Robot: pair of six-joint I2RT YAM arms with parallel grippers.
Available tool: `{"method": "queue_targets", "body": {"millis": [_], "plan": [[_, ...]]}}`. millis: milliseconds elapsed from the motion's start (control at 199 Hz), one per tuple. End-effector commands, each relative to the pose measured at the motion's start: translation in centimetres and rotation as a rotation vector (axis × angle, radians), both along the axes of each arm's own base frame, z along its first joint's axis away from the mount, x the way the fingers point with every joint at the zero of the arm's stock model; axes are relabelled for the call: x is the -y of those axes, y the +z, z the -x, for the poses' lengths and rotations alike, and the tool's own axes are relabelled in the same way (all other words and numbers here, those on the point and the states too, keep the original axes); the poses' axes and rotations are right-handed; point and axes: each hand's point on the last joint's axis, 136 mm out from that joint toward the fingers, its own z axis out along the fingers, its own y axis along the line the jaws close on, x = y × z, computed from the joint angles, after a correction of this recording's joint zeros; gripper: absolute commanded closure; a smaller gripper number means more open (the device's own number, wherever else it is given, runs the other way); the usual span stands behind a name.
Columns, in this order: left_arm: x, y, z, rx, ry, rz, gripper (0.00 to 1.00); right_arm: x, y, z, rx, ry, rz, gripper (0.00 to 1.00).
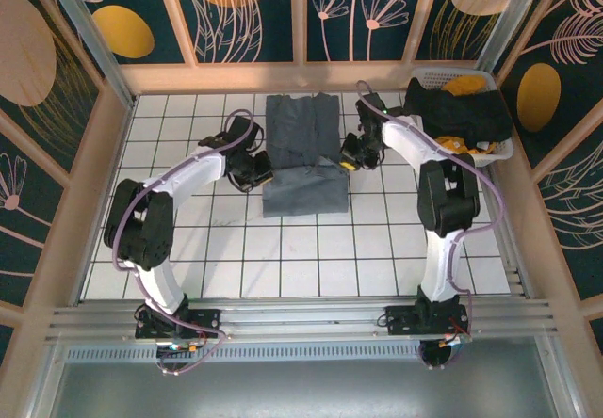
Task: Fold and stack the t-shirts
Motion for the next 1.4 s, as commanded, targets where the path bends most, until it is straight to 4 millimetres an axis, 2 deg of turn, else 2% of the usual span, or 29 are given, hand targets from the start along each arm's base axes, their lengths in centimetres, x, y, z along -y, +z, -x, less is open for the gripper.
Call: {"method": "queue_targets", "body": {"millis": [0,266,406,476,552,657,712,797,872,918,988,1083,1098,1173,1218,1314,1399], "plan": [[0.1,0.4,-2.7,0.051,0.018,0.020,1.00,0.7,0.2,-1.9,0.017,0.000,0.028,1.00],[0.0,-1.4,-6.0,0.056,0.006,0.025,1.00,-0.1,-1.7,-4.9,-0.003,-0.005,-0.039,1.00],[-0.2,-1.8,-8.9,0.082,0.009,0.029,0.90,-0.5,-2.2,-6.6,0.007,-0.002,-0.077,1.00],[-0.9,-1.9,-10.4,0.092,0.026,0.027,0.85,-0.7,-2.0,-7.8,0.028,0.003,-0.115,0.90],[-1.5,-1.3,-12.1,0.124,0.052,0.048,0.75,-0.4,-1.4,-9.0,0.049,0.007,-0.130,0.80],[-1.9,0.2,-13.8,0.181,0.064,0.069,0.64,0.8,-0.1,-10.6,0.085,-0.007,-0.122,0.65],[-1.9,1.2,-14.0,0.211,0.063,0.075,0.62,1.9,0.5,-11.0,0.103,-0.023,-0.115,0.60],[-2.4,2.4,-12.7,0.224,0.088,0.084,0.62,3.2,2.0,-10.8,0.140,-0.034,-0.085,0.57],[-3.2,2.4,-9.8,0.192,0.118,0.089,0.61,3.9,3.3,-9.4,0.176,-0.030,-0.045,0.55],[-3.6,2.0,-7.6,0.153,0.140,0.109,0.60,4.1,3.4,-7.8,0.176,-0.031,-0.037,0.55],[-3.6,0.3,-3.6,0.054,0.162,0.160,0.61,3.9,3.0,-5.0,0.172,-0.031,-0.045,0.55],[-2.9,-1.9,0.7,-0.066,0.198,0.245,0.60,2.9,1.3,-0.4,0.131,-0.019,-0.072,0.54],[-2.7,-1.2,1.0,-0.057,0.202,0.265,0.60,2.7,1.0,0.3,0.125,-0.016,-0.077,0.54],[-1.6,-0.9,2.1,-0.081,0.227,0.324,0.55,1.2,0.0,2.9,0.099,0.005,-0.104,0.53],[-1.0,-1.8,3.3,-0.122,0.238,0.345,0.53,0.5,-0.7,4.0,0.076,0.013,-0.117,0.52],[0.6,-2.7,4.1,-0.166,0.250,0.392,0.52,-0.5,-2.5,5.7,0.014,0.013,-0.146,0.51],[1.2,-3.9,4.6,-0.202,0.266,0.392,0.52,-0.9,-4.0,6.5,-0.039,0.014,-0.142,0.51]]}}
